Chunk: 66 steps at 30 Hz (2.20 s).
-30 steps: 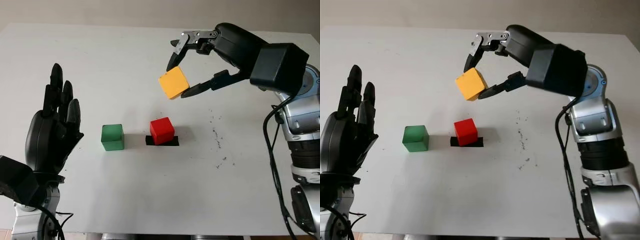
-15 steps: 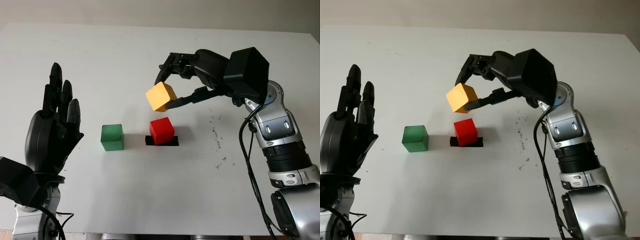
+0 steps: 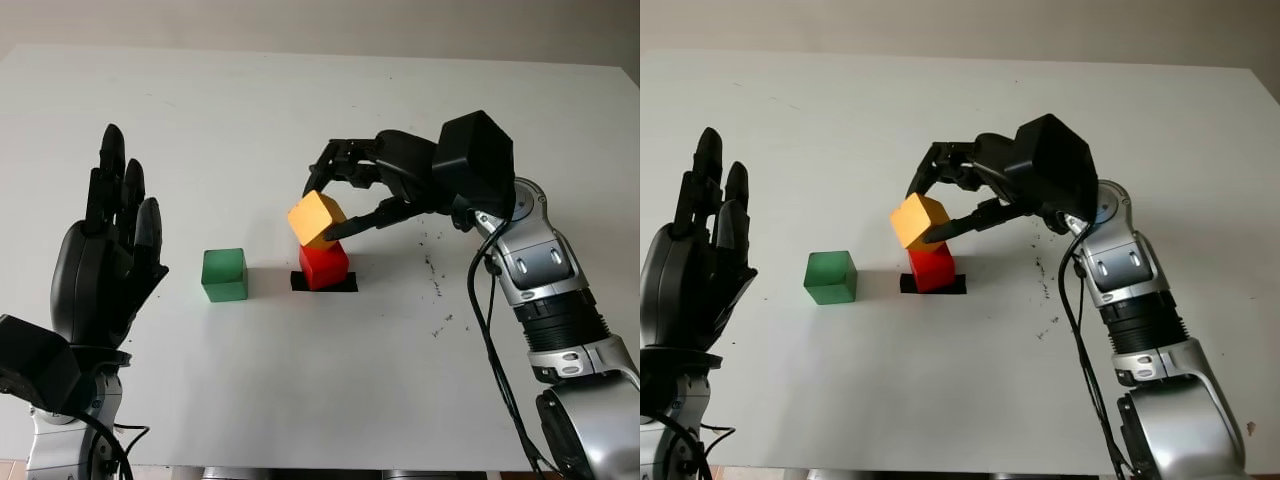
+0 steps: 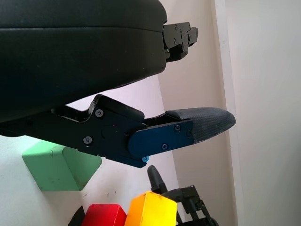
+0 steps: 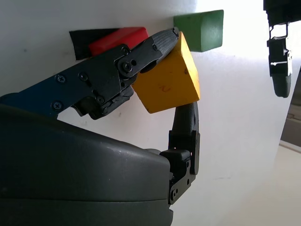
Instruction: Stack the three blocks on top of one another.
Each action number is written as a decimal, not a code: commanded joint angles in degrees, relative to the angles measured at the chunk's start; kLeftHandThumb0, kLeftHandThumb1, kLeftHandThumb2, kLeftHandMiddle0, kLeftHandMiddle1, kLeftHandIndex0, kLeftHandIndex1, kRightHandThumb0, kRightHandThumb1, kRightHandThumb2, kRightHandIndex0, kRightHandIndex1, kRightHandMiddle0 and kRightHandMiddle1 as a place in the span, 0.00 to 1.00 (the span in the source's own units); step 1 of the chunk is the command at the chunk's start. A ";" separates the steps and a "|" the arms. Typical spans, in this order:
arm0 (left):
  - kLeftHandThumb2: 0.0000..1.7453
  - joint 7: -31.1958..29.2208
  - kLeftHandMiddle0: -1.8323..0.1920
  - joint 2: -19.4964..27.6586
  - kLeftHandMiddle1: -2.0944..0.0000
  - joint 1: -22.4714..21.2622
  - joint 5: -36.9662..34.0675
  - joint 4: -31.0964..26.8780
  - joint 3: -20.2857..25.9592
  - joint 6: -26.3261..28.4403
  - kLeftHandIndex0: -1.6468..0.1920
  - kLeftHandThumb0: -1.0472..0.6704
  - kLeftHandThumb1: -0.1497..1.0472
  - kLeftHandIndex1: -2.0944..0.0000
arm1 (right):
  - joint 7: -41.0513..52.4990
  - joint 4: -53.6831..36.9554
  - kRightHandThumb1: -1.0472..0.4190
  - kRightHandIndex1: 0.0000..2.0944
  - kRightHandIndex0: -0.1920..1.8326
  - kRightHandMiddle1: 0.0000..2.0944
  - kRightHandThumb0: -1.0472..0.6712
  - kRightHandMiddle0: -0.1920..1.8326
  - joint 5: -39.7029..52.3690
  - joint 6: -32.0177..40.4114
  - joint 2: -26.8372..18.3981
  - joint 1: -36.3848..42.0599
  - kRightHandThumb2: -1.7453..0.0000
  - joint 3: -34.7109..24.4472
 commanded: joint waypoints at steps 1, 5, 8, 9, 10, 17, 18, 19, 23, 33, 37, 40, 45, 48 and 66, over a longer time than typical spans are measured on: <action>0.35 -0.14 0.98 0.16 0.98 0.48 0.38 -0.53 -0.03 -0.51 0.98 0.20 1.00 0.98 | 0.56 -2.07 0.09 0.02 0.22 0.75 0.33 0.28 0.81 0.70 -0.47 0.72 0.97 -0.37; 0.36 -0.42 0.98 0.36 0.98 0.45 0.58 -0.20 -0.05 -1.03 0.98 0.20 1.00 0.98 | 1.32 -2.36 0.09 0.02 0.22 0.76 0.32 0.28 1.76 1.48 -0.34 1.52 0.97 -0.43; 0.36 -0.70 0.99 0.31 0.98 0.61 -0.17 -0.51 0.19 -0.43 0.98 0.20 1.00 0.98 | 0.95 -2.97 0.09 0.03 0.23 0.76 0.32 0.28 1.40 1.95 -0.33 2.00 0.97 -0.03; 0.36 -0.74 0.99 0.30 0.98 0.66 -0.26 -0.62 0.23 -0.28 0.98 0.20 1.00 0.98 | 0.76 -3.27 0.09 0.03 0.22 0.77 0.32 0.29 1.25 2.43 -0.33 2.09 0.97 0.07; 0.35 -0.64 0.98 0.25 0.97 0.71 -0.23 -0.83 0.23 -0.05 0.98 0.20 1.00 0.97 | 0.68 -3.54 0.09 0.02 0.22 0.77 0.33 0.29 1.15 2.86 -0.38 2.14 0.97 0.15; 0.35 -0.07 0.98 0.14 0.97 0.87 0.36 -1.03 0.21 0.29 0.98 0.20 1.00 0.97 | 0.15 -2.55 0.08 0.02 0.21 0.76 0.35 0.27 -0.78 0.47 -1.62 2.70 0.97 0.33; 0.35 -0.09 0.98 0.19 0.97 0.97 0.35 -1.15 0.23 0.39 0.98 0.20 1.00 0.97 | -0.15 -2.06 0.08 0.02 0.21 0.76 0.35 0.27 -1.18 -0.23 -1.80 2.85 0.97 0.32; 0.35 -0.12 0.98 0.16 0.97 1.05 0.22 -1.20 0.27 0.36 0.98 0.20 1.00 0.97 | -0.57 -1.50 0.08 0.02 0.20 0.76 0.34 0.26 -1.65 -1.21 -1.95 3.01 0.97 0.30; 0.35 -0.53 0.98 0.33 0.97 1.13 0.01 -0.95 0.31 -0.35 0.98 0.20 1.00 0.98 | -2.41 -0.22 0.08 0.02 0.21 0.77 0.33 0.27 -3.57 -4.17 -2.25 3.49 0.97 0.50; 0.35 -0.44 0.98 0.38 0.97 1.15 0.46 -1.02 0.40 -0.67 0.98 0.20 1.00 0.97 | -3.72 1.01 0.08 0.02 0.20 0.77 0.34 0.27 -5.52 -6.46 -2.43 4.19 0.97 0.60; 0.35 -0.61 0.98 0.30 0.97 1.18 0.13 -0.93 0.43 -0.73 0.98 0.21 1.00 0.97 | -3.50 1.03 0.08 0.02 0.20 0.77 0.34 0.27 -5.81 -6.60 -2.74 4.41 0.97 0.66; 0.35 -0.51 0.98 0.32 0.98 1.20 0.19 -1.17 0.39 -0.37 0.98 0.20 1.00 0.97 | -3.05 0.44 0.07 0.02 0.20 0.77 0.34 0.26 -5.87 -6.32 -3.01 4.65 0.97 0.68; 0.34 -0.61 0.98 0.27 0.97 1.15 0.06 -0.81 0.51 -0.89 0.98 0.20 1.00 0.97 | -2.28 0.03 0.07 0.02 0.20 0.76 0.33 0.27 -5.15 -6.00 -2.78 4.86 0.97 0.46; 0.34 -0.70 0.98 0.41 0.97 1.27 0.11 -1.04 0.50 -0.65 0.98 0.20 1.00 0.98 | -2.04 -0.18 0.08 0.02 0.20 0.77 0.33 0.27 -5.39 -5.98 -2.93 4.88 0.97 0.68; 0.35 -0.68 0.98 0.28 0.97 1.74 1.05 -0.46 0.51 -1.38 0.98 0.21 1.00 0.97 | 2.19 -5.82 0.14 0.00 0.00 0.00 0.08 0.00 -7.55 -7.37 -7.96 6.59 0.97 1.94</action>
